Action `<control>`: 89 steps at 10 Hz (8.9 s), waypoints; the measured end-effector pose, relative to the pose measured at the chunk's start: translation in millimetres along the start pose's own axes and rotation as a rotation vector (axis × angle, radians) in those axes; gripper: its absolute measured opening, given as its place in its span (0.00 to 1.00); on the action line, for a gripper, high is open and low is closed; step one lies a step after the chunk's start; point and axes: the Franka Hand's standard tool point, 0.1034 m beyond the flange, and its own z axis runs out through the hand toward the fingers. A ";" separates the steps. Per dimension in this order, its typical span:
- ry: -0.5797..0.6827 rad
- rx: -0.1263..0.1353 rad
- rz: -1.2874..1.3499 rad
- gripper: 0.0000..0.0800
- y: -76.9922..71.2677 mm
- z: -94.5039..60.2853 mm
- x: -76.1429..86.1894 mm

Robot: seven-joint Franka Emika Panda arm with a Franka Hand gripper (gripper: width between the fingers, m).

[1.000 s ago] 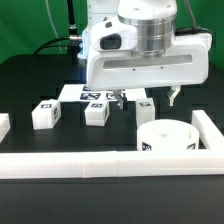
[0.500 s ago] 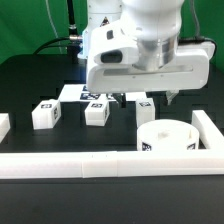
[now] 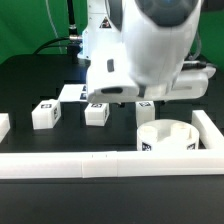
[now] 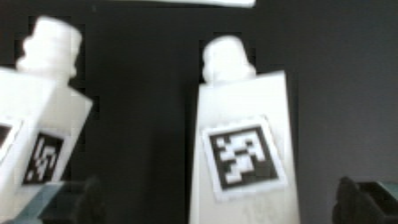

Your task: Assemble stool

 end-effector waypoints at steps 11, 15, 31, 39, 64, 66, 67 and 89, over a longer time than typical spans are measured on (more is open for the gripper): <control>-0.209 0.001 -0.050 0.41 -4.6 20.2 7.0; -0.217 -0.012 -0.079 0.41 -12.0 -23.6 -29.6; 0.529 -0.031 -0.096 0.41 -21.6 -87.2 -18.5; 0.980 -0.007 -0.159 0.41 -20.1 -134.0 -0.7; 1.206 0.007 -0.233 0.41 -20.0 -154.7 50.3; 1.204 0.007 -0.233 0.41 -19.8 -153.7 50.8; 1.206 0.016 -0.218 0.41 -21.1 -153.5 49.0; 1.183 0.031 -0.200 0.50 -22.6 -128.4 46.1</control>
Offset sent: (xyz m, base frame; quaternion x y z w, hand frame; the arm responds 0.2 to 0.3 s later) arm -0.0035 -0.0009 -0.0066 0.0062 -0.1680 -0.0045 0.9858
